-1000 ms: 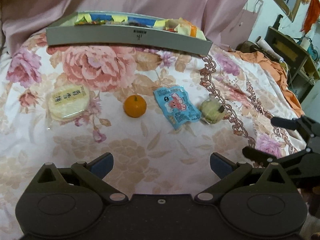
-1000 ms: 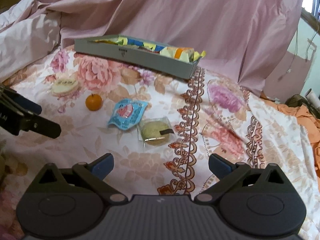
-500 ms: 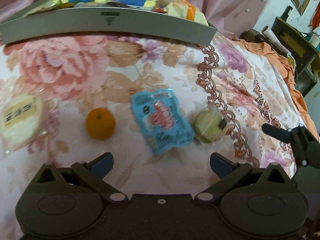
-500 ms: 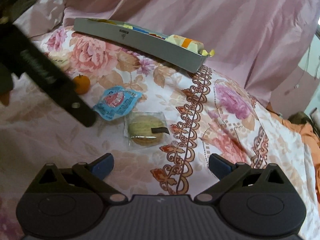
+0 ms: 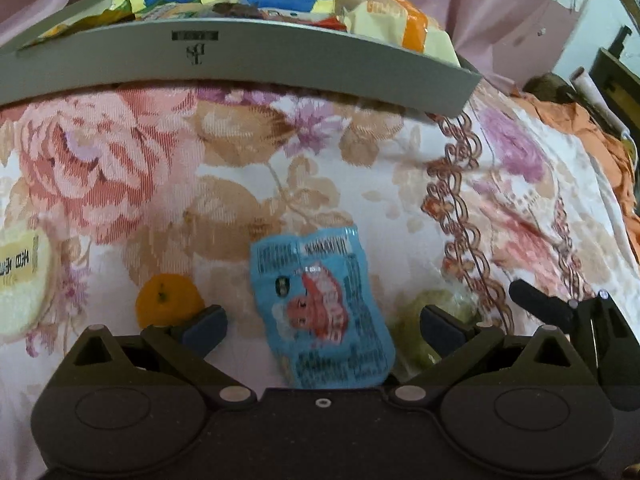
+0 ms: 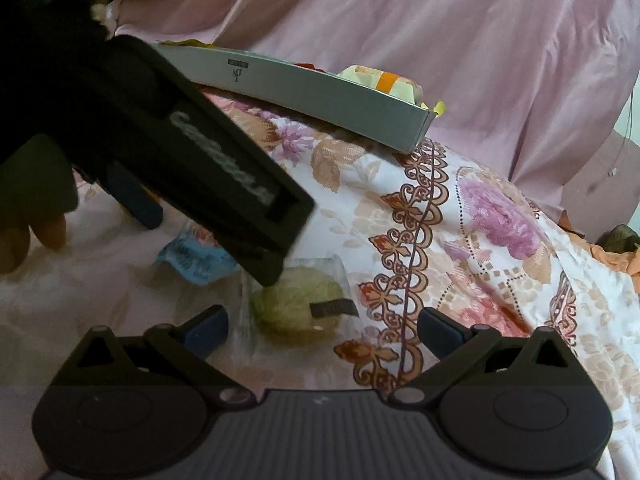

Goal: Organize snacks
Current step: 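Grasp the blue candy pouch with the left tool while the right tool grasps the wrapped green mooncake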

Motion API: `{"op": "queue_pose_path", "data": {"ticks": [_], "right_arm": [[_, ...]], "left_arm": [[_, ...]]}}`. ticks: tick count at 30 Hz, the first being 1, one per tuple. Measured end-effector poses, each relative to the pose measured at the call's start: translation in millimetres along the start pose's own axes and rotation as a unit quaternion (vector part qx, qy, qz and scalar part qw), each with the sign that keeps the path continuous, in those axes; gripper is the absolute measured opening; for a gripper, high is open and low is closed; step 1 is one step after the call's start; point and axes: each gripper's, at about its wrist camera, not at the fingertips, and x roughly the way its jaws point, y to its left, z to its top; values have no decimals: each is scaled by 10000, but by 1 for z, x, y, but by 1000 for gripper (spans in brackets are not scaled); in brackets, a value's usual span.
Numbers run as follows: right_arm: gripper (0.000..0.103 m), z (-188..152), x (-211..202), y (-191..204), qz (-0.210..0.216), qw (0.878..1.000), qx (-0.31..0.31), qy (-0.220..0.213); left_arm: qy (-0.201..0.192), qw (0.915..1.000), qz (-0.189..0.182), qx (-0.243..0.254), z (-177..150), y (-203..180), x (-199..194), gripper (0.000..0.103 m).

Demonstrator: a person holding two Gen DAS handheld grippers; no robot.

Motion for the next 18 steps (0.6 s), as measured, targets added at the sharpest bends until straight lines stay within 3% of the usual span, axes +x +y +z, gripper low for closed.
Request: {"op": "queue_pose_path", "data": {"ticks": [4, 11, 18], "right_arm": [[101, 0, 5, -2, -19, 10000, 50, -74], [79, 2, 7, -4, 253, 9995, 192, -50], [75, 6, 6, 1, 235, 9996, 20, 152]], "left_arm": [[-79, 9999, 98, -93, 3, 0, 3, 100], [-212, 9991, 279, -234, 2, 6, 4, 89], [-353, 9977, 542, 203, -7, -3, 9, 84]]}}
